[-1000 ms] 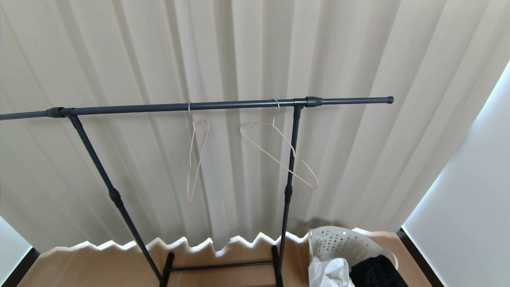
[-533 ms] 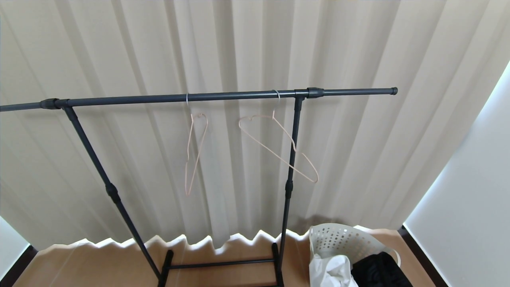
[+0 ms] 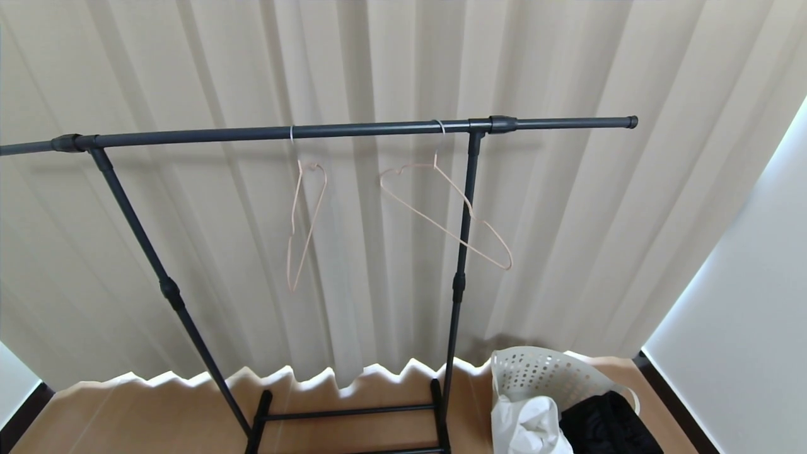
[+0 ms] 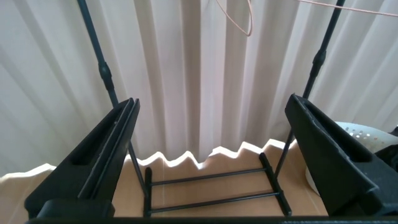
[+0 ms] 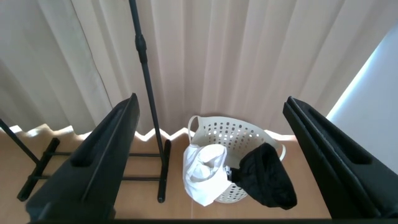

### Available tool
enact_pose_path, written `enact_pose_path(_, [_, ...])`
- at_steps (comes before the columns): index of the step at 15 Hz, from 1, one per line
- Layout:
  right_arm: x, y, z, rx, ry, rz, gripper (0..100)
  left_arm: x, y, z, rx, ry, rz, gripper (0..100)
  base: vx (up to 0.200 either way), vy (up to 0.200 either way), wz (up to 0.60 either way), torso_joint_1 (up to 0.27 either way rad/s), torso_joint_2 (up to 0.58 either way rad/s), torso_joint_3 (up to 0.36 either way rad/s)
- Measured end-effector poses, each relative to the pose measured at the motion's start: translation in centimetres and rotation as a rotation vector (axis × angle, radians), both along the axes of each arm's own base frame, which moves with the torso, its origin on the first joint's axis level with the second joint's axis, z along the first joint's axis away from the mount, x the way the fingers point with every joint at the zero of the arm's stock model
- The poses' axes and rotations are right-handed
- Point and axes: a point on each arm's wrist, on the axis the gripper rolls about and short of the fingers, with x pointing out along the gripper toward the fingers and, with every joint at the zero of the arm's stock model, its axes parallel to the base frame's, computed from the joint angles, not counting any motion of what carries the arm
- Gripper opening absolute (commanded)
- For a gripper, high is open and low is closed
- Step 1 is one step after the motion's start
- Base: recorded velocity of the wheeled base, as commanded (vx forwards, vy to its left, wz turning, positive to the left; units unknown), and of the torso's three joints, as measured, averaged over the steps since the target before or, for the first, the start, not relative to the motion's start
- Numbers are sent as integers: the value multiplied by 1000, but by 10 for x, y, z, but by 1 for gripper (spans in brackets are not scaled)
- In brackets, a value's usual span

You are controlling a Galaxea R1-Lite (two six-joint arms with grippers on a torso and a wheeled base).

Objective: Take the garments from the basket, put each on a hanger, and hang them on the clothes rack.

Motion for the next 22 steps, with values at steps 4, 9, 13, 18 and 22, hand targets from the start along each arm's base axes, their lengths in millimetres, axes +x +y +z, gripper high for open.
enact_pose_path(4, [0, 0, 0, 8, 0, -1, 100, 0, 0, 0, -16, 1, 12, 100, 0, 0, 0, -163, 381, 215])
enact_pose_path(9, [0, 0, 0, 8, 1, -1, 100, 0, 0, 0, -18, 1, 14, 100, 0, 0, 0, -220, 534, 309])
enact_pose_path(13, [0, 0, 0, 8, -1, 1, 100, 0, 0, 0, -19, 1, 14, 100, 0, 0, 0, -210, 538, 321])
enact_pose_path(18, [0, 0, 0, 11, -1, 1, 100, 0, 0, 0, -21, 1, 16, 100, 0, 0, 0, -187, 513, 331])
enact_pose_path(22, [0, 0, 0, 14, 0, 1, 100, 0, 0, 0, -21, 2, 16, 100, 0, 0, 0, -151, 488, 332])
